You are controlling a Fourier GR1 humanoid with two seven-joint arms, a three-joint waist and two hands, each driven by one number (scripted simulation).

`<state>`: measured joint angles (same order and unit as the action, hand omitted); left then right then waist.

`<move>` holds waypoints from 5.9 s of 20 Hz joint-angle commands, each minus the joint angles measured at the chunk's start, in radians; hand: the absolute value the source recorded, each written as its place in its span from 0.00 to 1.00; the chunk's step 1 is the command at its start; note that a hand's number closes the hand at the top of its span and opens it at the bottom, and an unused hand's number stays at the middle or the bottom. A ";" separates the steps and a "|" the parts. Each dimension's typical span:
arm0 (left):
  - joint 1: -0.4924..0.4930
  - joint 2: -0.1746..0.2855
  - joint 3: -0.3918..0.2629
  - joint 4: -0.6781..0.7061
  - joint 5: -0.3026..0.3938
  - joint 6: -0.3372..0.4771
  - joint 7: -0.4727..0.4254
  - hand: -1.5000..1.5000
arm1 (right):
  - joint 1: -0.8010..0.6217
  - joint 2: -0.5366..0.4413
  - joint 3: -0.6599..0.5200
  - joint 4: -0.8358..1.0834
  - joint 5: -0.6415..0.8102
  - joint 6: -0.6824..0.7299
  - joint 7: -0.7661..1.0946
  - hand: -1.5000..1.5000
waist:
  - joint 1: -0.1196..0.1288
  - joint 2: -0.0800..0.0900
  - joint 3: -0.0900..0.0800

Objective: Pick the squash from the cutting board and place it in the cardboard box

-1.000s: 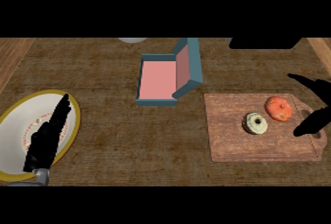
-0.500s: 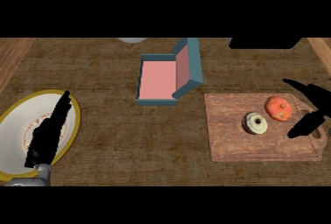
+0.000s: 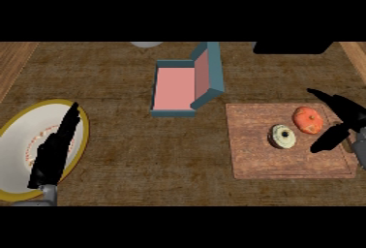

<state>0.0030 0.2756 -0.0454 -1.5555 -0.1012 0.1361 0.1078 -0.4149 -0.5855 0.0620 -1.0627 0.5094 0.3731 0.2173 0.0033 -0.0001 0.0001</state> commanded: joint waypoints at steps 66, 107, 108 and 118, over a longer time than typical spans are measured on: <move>0.012 -0.083 0.087 0.000 -0.086 -0.092 -0.030 0.50 | -0.392 0.585 0.335 -0.585 0.676 -0.389 1.010 1.00 | 0.020 0.002 -0.001; -0.008 -0.110 0.074 0.003 -0.113 -0.094 -0.012 0.50 | -0.699 0.579 -0.157 0.381 0.171 -1.433 0.358 0.00 | 0.023 0.009 0.002; -0.049 -0.116 0.096 0.046 -0.107 -0.078 -0.015 0.50 | -0.685 0.573 -0.155 0.345 0.161 -1.415 0.340 0.00 | 0.003 0.005 0.001; -0.013 -0.084 0.138 -0.011 -0.106 -0.071 0.022 0.50 | -0.346 0.504 -0.163 -0.078 0.212 -1.416 0.411 0.00 | -0.049 -0.017 0.000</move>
<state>0.0188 0.1833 0.0754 -1.5547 -0.1986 0.0485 0.0944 -0.8779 -0.0624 -0.1029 -0.9724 0.7043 -1.0132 0.5874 -0.0282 -0.0122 0.0002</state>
